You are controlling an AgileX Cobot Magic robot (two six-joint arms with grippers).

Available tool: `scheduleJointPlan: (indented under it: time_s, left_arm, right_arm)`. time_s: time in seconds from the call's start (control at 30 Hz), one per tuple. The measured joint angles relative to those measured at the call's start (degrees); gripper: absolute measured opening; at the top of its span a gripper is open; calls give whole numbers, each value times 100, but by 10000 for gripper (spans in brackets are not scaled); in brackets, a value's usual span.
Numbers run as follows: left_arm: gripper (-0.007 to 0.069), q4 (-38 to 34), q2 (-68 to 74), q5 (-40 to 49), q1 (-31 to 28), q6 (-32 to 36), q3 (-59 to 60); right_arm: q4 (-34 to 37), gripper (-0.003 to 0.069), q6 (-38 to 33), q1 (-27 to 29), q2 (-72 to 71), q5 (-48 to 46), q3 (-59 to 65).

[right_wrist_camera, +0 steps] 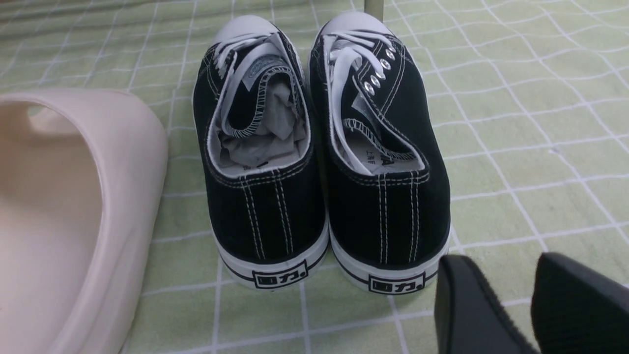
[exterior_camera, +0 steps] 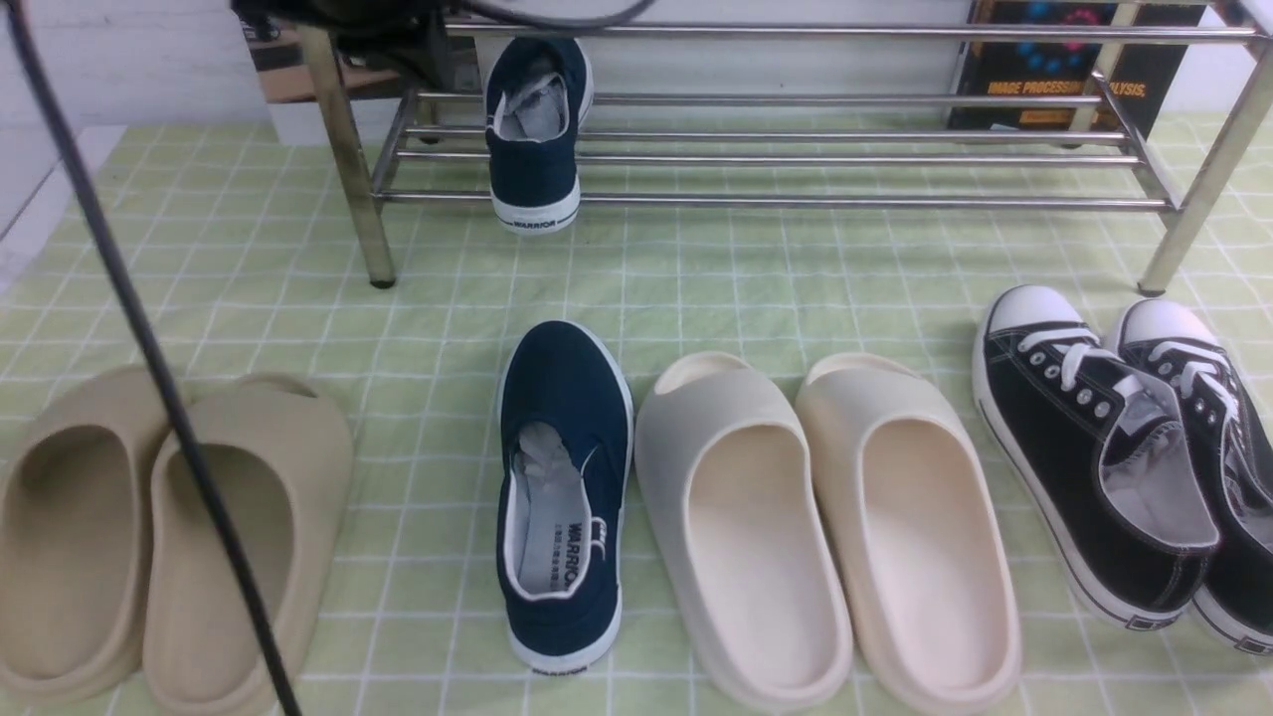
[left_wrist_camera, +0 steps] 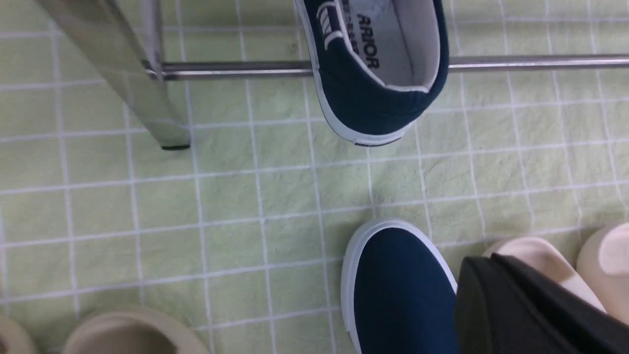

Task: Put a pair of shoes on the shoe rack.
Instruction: Use the left arm to grab the shoe closest to it

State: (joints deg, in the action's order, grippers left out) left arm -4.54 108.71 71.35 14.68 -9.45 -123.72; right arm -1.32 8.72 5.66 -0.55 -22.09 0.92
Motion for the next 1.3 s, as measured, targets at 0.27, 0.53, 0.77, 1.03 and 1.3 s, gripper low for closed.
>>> scheduleJointPlan:
  time_s: [0.27, 0.53, 0.77, 1.03, 1.3]
  left_arm:
    - [-13, 792, -1903, 30, 875, -113, 2311]
    - [-13, 982, -2887, 30, 1359, -573, 4408]
    - [-7, 694, -2787, -215, 1366, -667, 5444]
    - [230, -100, -2120, -1271, 1366, -705, 5821]
    - [409, -258, -1209, -1867, 1372, -957, 5821]
  right_arm:
    - [0, 239, 0, 0, 0, 0, 0]
    - [0, 239, 0, 0, 0, 0, 0]
    - [0, 239, 0, 0, 0, 0, 0]
    - [0, 239, 0, 0, 0, 0, 0]
    - [0, 239, 0, 0, 0, 0, 0]
